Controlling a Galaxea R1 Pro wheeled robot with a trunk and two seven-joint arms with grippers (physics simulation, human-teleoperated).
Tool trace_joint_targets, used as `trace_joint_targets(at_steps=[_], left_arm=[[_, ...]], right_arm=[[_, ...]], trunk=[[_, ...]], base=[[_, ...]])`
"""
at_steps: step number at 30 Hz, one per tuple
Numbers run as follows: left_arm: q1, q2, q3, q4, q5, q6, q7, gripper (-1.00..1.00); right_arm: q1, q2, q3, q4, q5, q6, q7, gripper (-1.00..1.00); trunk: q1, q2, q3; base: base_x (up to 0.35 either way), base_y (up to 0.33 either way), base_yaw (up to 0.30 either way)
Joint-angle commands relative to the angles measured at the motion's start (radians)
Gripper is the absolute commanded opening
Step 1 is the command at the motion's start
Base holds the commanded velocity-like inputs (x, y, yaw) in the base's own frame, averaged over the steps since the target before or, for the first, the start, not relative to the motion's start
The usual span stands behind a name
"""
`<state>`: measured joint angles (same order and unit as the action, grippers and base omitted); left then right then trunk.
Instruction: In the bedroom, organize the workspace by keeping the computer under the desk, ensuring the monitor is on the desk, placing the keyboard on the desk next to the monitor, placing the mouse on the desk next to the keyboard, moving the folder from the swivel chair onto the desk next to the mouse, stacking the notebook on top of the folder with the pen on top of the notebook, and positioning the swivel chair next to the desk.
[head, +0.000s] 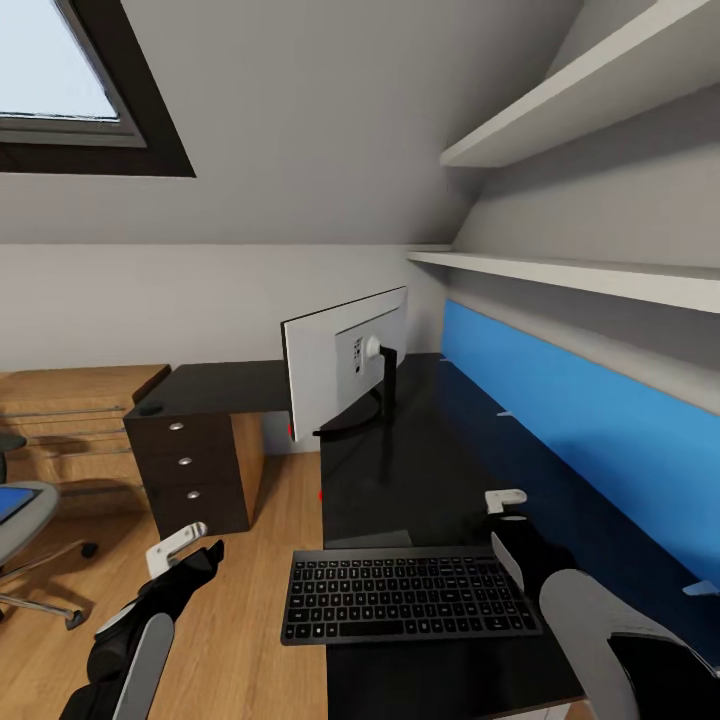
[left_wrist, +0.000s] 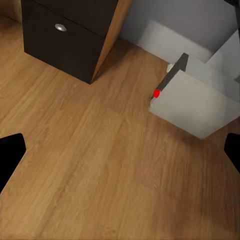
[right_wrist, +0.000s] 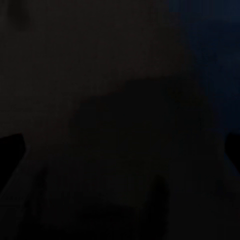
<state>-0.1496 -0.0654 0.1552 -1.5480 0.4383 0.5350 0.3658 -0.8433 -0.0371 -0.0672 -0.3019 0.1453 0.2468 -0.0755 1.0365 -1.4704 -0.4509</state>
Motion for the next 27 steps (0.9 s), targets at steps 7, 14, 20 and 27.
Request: trace_joint_targets(at_steps=[7,14,20,27], left_arm=[[-0.001,-0.002,0.003,0.001,0.013,0.003,0.007,1.00],[-0.001,-0.004,0.000,0.002,0.013,0.003,0.007,1.00],[-0.001,-0.005,-0.001,0.001,0.013,0.003,0.007,1.00],[-0.001,-0.011,-0.008,0.000,0.013,0.003,0.006,1.00]], right_arm=[[0.000,-0.013,-0.006,0.004,0.014,0.005,0.107,1.00],[0.000,-0.044,-0.008,0.007,0.008,0.012,0.162,1.00],[0.000,-0.050,-0.009,0.007,0.008,0.014,0.189,1.00],[0.000,-0.051,-0.011,0.009,0.008,0.016,0.203,1.00]], trunk=[[0.000,-0.001,-0.001],[0.000,-0.001,-0.001],[0.000,-0.001,-0.001],[0.000,-0.001,-0.001]], base=[[0.000,0.000,0.000],[0.000,0.000,0.000],[0.000,0.000,0.000],[0.000,0.000,0.000]])
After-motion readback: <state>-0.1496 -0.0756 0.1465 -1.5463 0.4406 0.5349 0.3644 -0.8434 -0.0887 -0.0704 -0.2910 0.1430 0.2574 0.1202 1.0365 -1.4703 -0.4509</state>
